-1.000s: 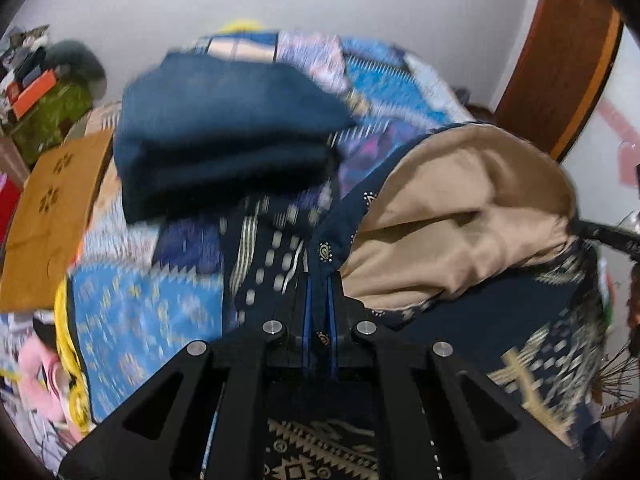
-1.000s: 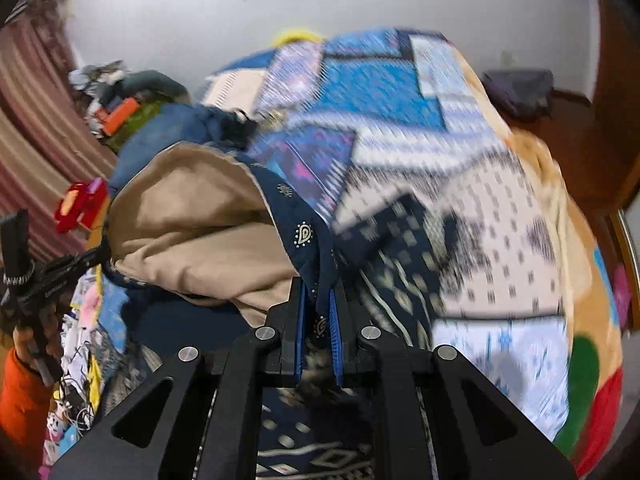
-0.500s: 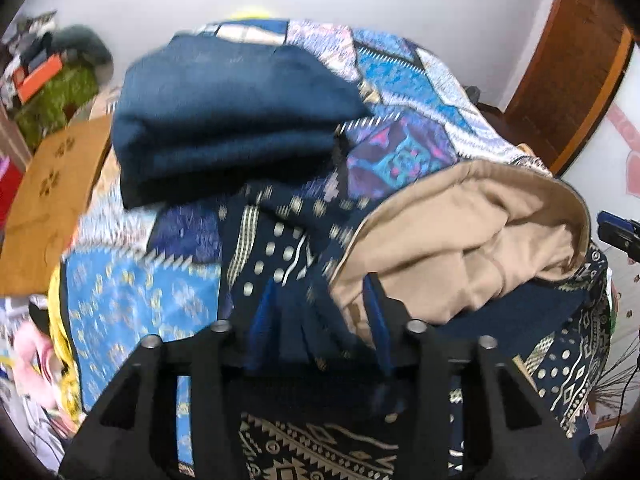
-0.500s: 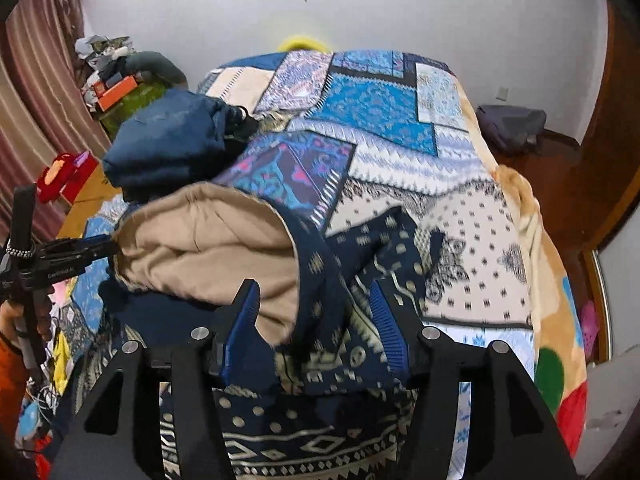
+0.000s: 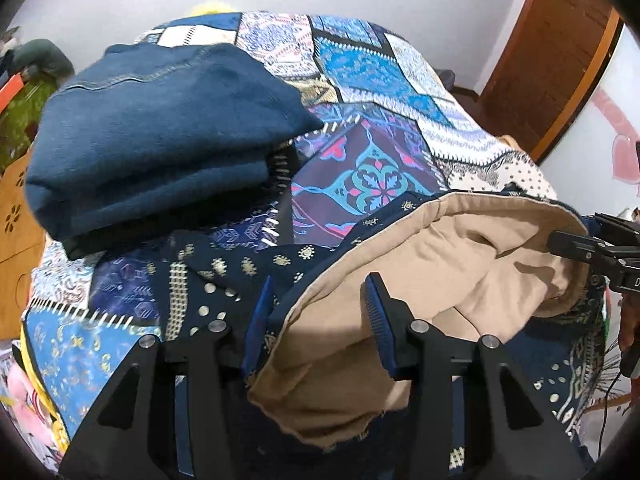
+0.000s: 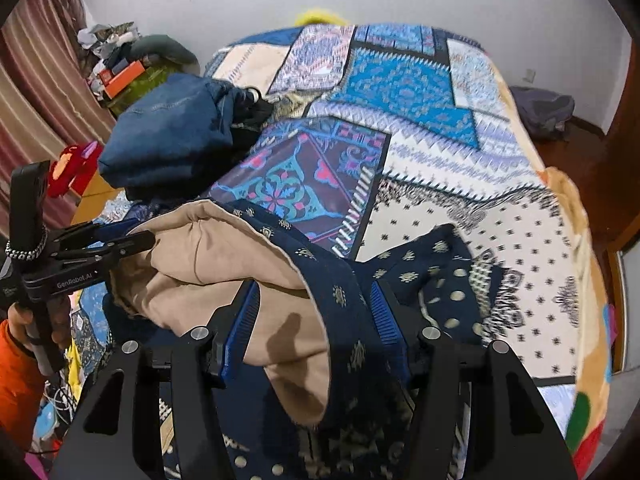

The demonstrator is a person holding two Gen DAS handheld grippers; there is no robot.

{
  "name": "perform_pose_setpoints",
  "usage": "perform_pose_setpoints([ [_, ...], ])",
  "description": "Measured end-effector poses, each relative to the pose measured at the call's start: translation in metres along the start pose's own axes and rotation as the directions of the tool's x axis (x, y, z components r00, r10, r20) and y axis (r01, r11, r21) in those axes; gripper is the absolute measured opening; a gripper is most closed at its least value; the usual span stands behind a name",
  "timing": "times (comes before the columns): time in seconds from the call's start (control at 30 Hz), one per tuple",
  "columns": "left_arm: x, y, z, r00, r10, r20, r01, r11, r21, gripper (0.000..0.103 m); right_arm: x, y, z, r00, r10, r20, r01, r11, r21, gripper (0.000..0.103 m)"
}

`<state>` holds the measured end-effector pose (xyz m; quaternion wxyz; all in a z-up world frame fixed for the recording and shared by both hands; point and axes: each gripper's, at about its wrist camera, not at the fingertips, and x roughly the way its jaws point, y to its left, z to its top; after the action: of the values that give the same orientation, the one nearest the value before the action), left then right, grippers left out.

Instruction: Fold large clothes

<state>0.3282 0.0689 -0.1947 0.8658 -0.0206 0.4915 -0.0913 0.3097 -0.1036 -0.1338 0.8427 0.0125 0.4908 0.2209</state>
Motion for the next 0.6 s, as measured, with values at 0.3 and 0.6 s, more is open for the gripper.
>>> perform_pose_setpoints([
  [0.3, 0.013, -0.001, -0.006, 0.994, -0.095, -0.050, 0.096, 0.995, -0.001, 0.045, 0.013, 0.003, 0.001, 0.999, 0.042, 0.016, -0.042, 0.999, 0.005, 0.029],
  [0.6, -0.055, 0.003, -0.024, 0.964, -0.258, 0.058, 0.258, 0.966, 0.011, 0.004, -0.032, 0.025, -0.008, 0.992, 0.071, 0.100, -0.065, 0.996, -0.059, 0.007],
])
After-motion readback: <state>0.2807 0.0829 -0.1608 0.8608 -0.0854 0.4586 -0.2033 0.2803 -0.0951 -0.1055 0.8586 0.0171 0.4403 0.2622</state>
